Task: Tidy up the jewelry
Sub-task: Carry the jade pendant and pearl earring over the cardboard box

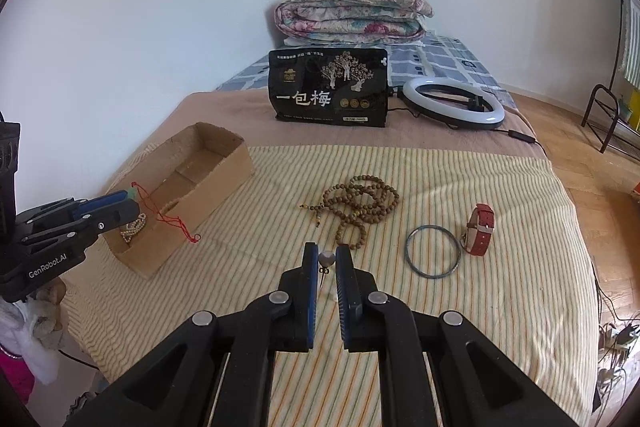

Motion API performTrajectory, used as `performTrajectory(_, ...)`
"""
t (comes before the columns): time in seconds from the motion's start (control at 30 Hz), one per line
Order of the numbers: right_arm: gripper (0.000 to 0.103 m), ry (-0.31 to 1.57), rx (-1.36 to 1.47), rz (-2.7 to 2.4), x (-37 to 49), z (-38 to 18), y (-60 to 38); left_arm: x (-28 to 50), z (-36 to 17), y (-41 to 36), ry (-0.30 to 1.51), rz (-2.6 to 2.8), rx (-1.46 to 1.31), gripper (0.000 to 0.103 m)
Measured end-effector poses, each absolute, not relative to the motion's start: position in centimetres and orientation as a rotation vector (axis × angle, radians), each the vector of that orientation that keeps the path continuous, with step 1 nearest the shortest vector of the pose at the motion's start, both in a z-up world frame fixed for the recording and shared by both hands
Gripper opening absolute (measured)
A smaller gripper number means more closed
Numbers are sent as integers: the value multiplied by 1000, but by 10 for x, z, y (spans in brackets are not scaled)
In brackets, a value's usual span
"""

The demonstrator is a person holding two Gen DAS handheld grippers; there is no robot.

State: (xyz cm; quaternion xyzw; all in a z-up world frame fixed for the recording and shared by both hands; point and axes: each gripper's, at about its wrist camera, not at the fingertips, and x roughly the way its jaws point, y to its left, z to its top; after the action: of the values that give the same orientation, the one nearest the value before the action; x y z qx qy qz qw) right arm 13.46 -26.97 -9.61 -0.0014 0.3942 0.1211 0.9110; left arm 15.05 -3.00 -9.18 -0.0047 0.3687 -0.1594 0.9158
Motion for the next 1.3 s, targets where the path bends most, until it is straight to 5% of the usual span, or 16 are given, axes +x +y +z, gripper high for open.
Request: performTrajectory(1.3,7,805,-42,456,239,-98,-99,223,-105,98,751,-177,-46,17)
